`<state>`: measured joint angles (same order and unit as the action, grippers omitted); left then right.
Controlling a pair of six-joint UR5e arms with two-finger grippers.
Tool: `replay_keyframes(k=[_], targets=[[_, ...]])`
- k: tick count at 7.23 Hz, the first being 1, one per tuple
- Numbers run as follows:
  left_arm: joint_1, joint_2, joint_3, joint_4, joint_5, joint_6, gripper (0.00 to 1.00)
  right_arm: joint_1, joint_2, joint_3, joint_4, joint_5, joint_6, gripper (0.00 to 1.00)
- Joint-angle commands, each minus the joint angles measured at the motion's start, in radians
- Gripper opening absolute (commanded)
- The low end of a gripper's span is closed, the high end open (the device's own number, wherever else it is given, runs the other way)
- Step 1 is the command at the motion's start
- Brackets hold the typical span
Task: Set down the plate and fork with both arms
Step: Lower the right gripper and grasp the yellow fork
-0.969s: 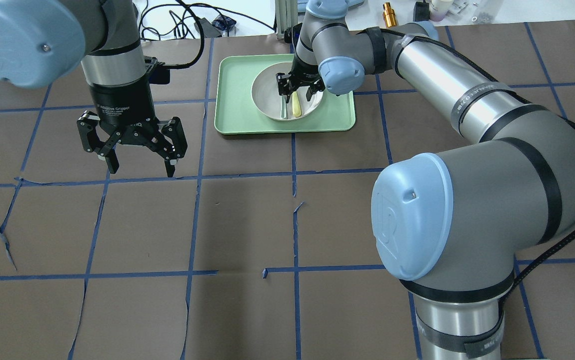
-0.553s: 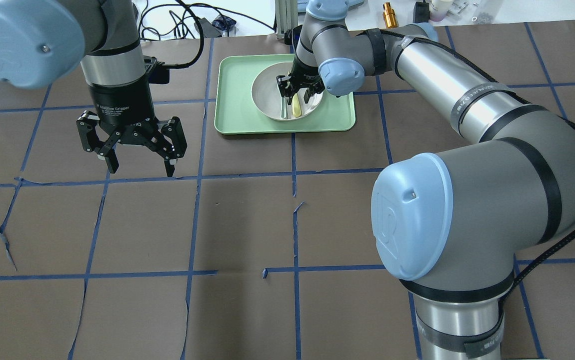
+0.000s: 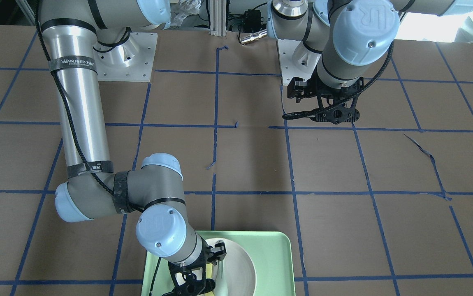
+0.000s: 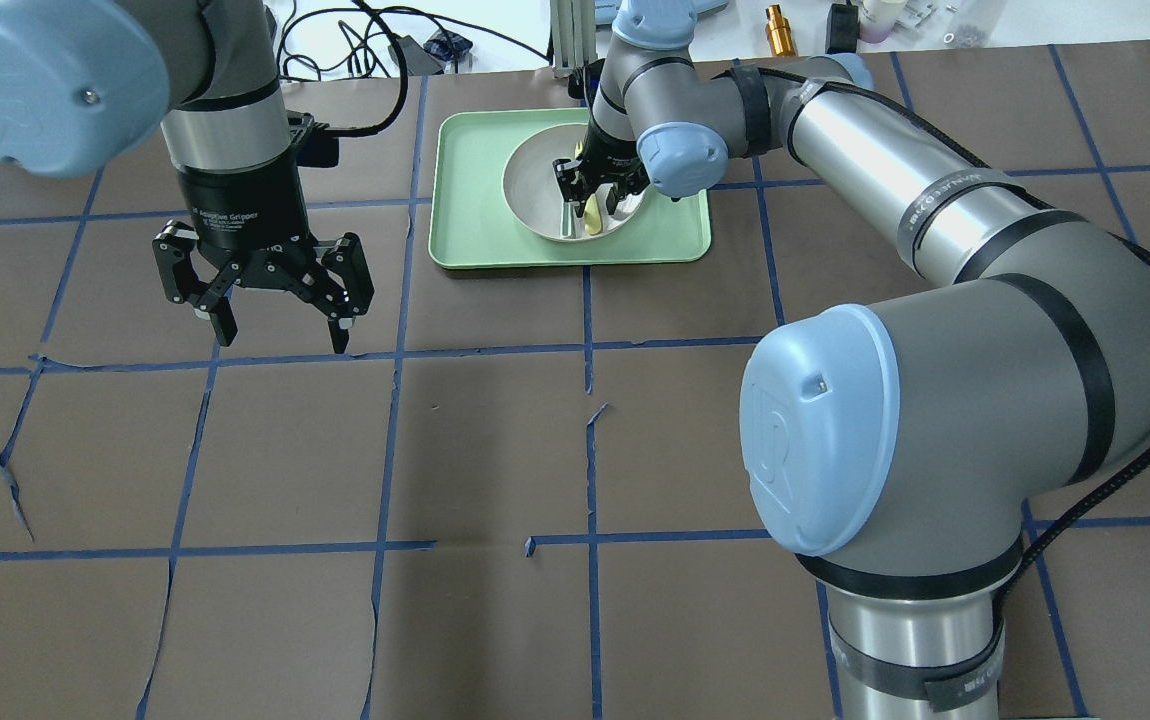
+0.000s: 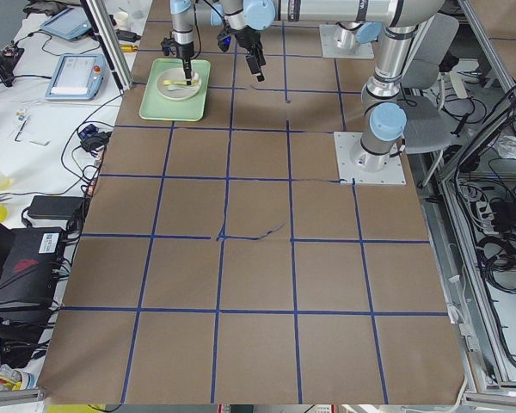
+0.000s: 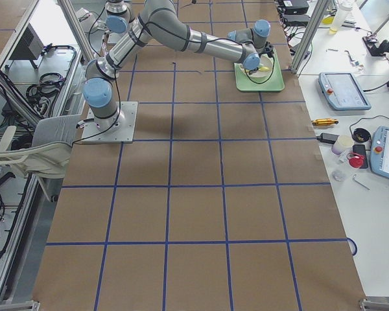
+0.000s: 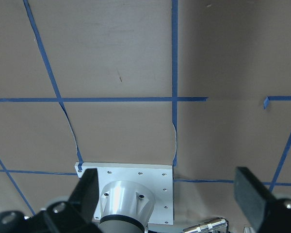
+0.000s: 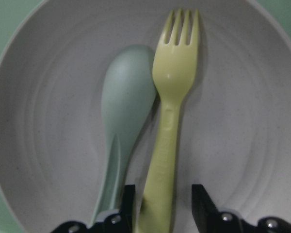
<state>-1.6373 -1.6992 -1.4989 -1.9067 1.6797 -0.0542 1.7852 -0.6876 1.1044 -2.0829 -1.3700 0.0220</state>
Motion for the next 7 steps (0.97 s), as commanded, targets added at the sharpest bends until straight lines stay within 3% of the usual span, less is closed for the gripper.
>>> replay_keyframes(k=[1, 7], targets=[[0.001, 0.006, -0.001, 0.000, 0.000, 0.001, 1.00, -0.001, 0.000, 0.000, 0.006, 0.002, 0.006, 0.00], [0.001, 0.015, -0.001, 0.000, 0.003, 0.004, 1.00, 0.005, -0.115, -0.006, 0.092, 0.000, 0.084, 0.00]])
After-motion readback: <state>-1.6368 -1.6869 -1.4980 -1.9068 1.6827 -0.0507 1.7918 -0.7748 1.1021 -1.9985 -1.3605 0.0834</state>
